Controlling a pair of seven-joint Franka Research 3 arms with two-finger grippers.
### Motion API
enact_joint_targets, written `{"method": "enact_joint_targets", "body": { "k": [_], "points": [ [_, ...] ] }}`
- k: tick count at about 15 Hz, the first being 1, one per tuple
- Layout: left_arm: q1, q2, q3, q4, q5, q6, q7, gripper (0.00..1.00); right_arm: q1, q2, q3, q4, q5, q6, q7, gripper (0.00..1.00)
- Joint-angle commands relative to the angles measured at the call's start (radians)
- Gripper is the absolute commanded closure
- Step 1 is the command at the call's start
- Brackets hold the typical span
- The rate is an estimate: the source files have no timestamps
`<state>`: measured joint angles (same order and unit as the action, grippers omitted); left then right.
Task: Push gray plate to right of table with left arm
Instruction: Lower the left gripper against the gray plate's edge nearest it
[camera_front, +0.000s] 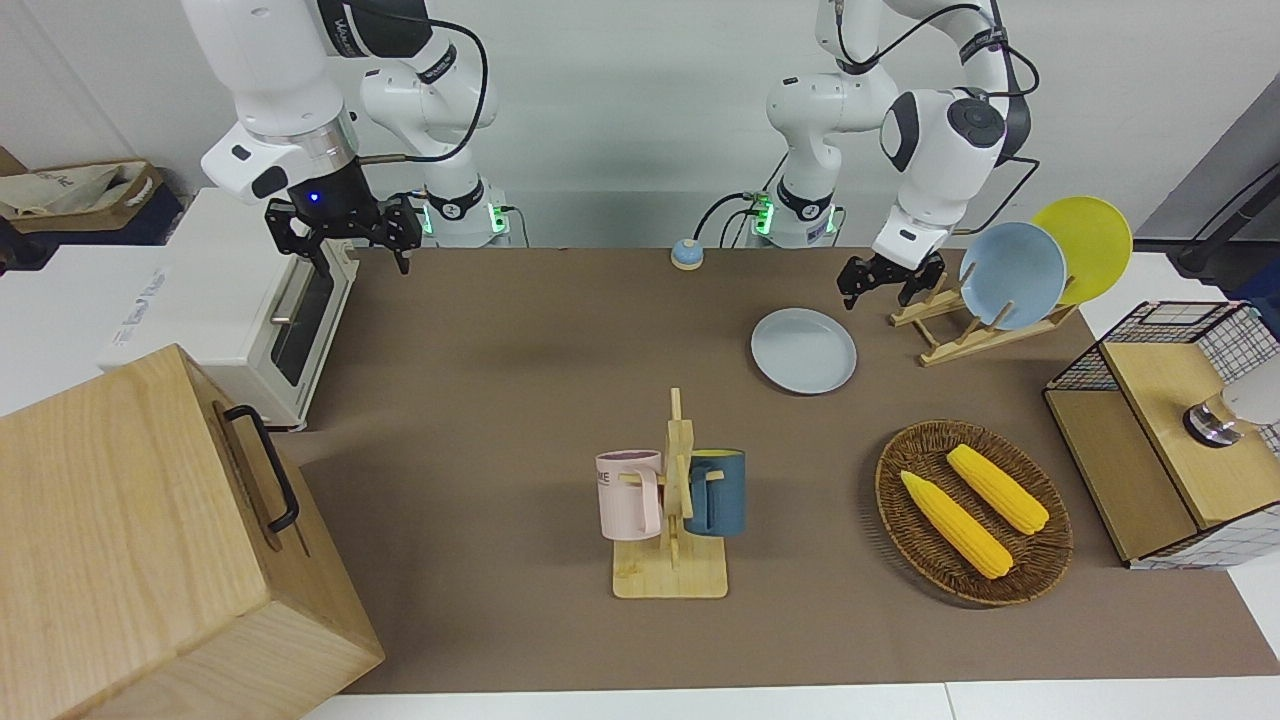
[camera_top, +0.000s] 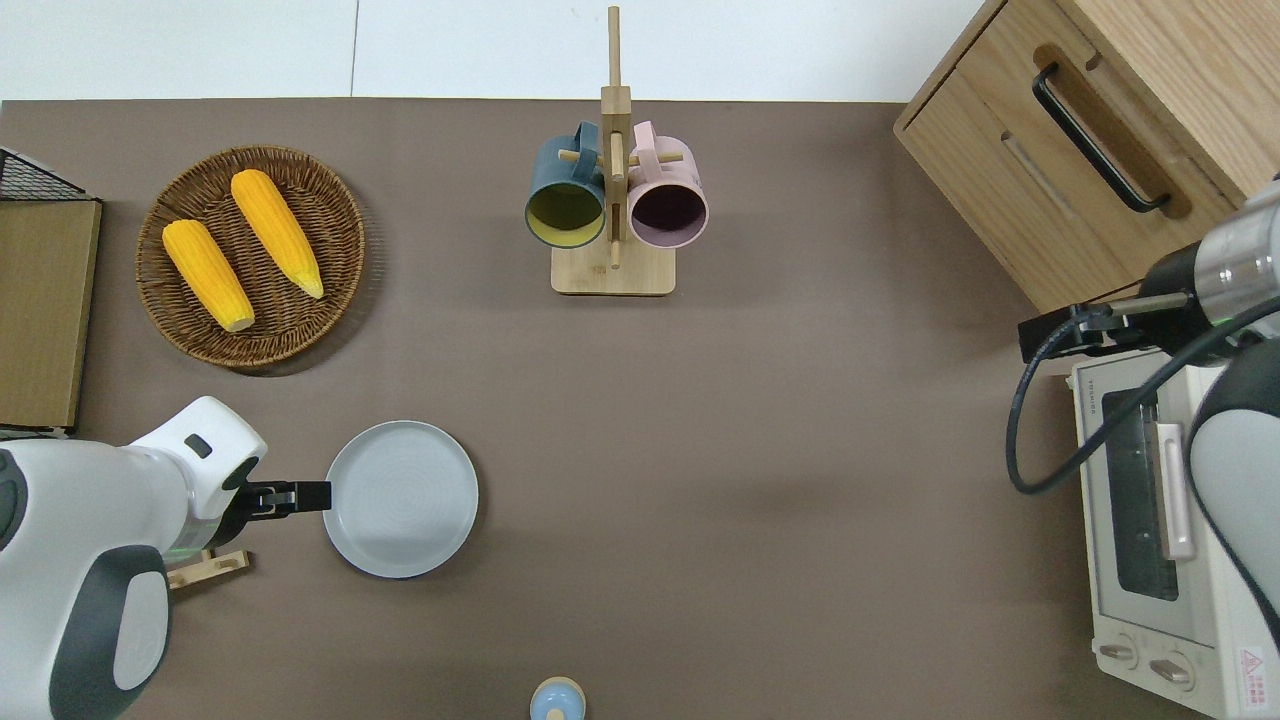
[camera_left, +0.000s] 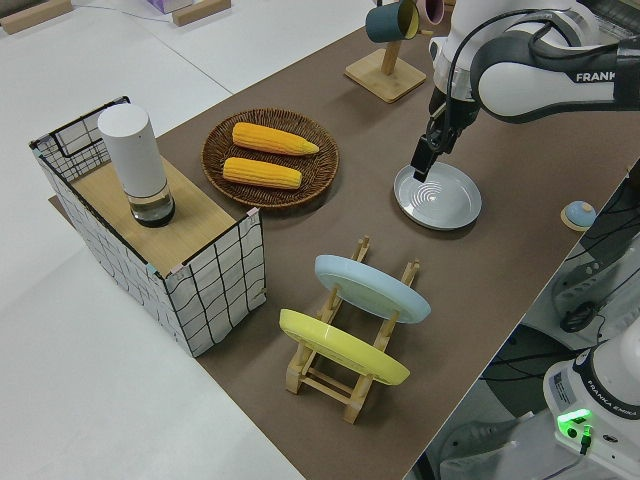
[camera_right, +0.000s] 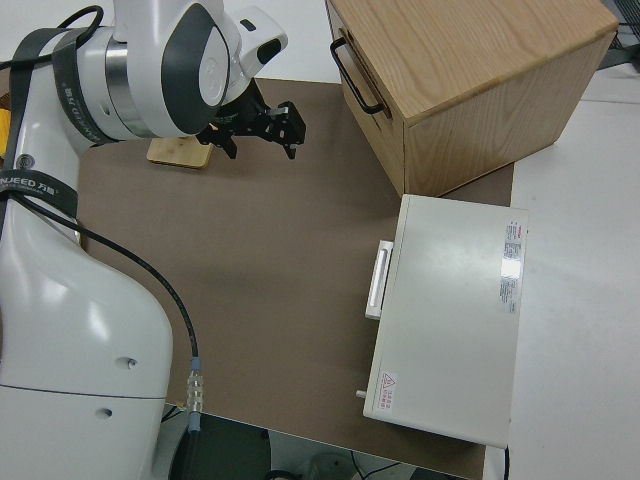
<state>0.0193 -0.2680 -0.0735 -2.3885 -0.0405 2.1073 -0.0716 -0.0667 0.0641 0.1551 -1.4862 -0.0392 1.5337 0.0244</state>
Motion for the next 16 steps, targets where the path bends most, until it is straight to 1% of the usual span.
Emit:
{"method": "enact_joint_targets", "body": {
  "k": [1,5,10,16],
  "points": [
    [-0.007,-0.033,0.001,-0.095,-0.009,0.098,-0.013,0.00,-0.001,-0.006,0.000,0.001,0.007,-0.010,0.003,0.017],
    [-0.016,-0.013,0.000,-0.165,-0.009,0.212,-0.014,0.00,-0.001,-0.006,0.000,0.001,0.007,-0.010,0.003,0.017],
    [-0.018,0.035,0.000,-0.221,-0.010,0.324,-0.014,0.00,-0.001,-0.006,0.000,0.001,0.007,-0.010,0.003,0.017],
    [-0.035,0.078,0.000,-0.236,-0.010,0.369,-0.014,0.00,-0.001,-0.006,0.000,0.003,0.007,-0.010,0.003,0.017]
  ]
}}
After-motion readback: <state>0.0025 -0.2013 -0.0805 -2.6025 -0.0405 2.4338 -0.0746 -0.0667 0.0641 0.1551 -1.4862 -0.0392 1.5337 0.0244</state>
